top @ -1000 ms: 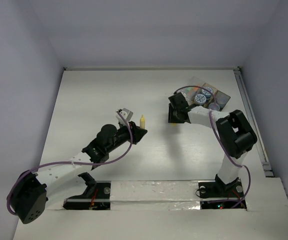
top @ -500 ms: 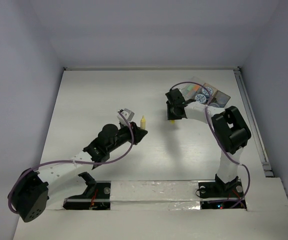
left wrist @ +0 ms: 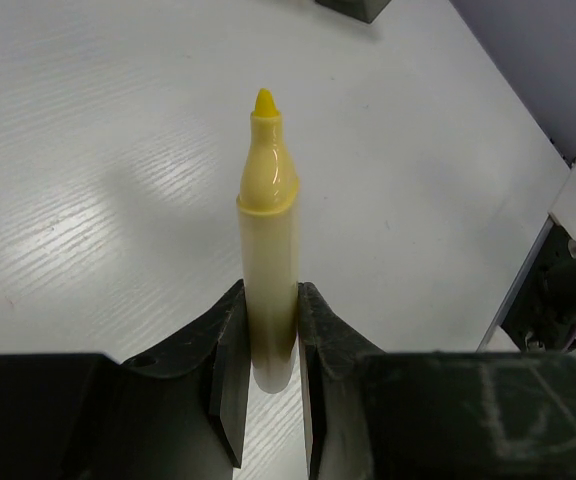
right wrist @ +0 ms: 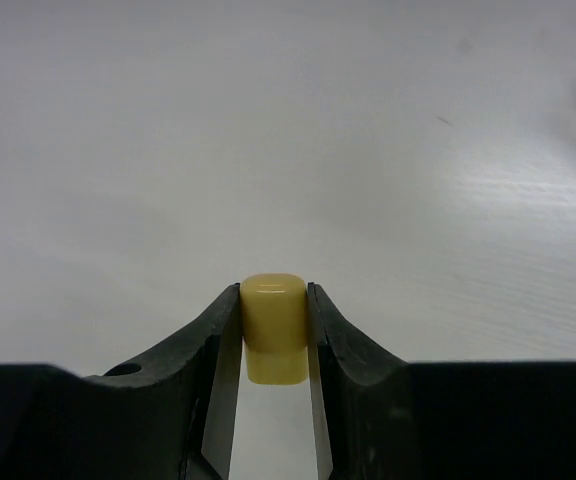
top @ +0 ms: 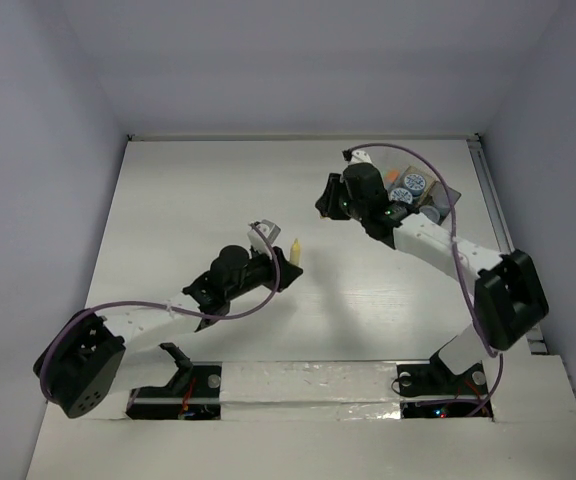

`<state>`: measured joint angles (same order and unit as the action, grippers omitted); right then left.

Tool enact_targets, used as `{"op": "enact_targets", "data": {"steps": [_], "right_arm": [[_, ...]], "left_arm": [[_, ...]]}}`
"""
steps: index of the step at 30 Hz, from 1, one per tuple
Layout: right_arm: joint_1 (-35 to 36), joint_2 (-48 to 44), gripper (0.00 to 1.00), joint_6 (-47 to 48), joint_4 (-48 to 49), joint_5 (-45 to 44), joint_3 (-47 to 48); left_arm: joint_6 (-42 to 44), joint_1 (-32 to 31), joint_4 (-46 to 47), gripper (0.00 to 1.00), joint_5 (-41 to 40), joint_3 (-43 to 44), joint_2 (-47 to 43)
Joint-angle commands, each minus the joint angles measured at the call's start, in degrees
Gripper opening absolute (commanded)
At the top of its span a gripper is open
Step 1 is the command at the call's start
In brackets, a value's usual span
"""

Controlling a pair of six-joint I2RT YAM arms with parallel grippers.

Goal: Sort the stationery into containers
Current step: Close the pen cap on the pen.

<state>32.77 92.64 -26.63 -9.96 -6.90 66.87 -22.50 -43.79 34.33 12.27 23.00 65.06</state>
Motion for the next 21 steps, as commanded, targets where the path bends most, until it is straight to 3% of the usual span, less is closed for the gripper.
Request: {"op": "enact_targets", "data": {"steps": [1,12,21], "right_arm": [[3.5,-5.3,0.00,-7.2,15.1,2.0,-1.0],[11.0,-4.3,0.00,-10.5,21.5,1.9,-0.2],[12.7,-4.9,0.00,-11.5,23.8,0.7,-3.9]], "left_arm": [[-1.1,-0.2,5.1,0.00,1.5,2.0,1.6],[0.4,0.5,1.4,0.00,-5.8,4.2,3.2],[-0.9,2.7,0.2,0.00,-6.0,4.2,1.7]]}}
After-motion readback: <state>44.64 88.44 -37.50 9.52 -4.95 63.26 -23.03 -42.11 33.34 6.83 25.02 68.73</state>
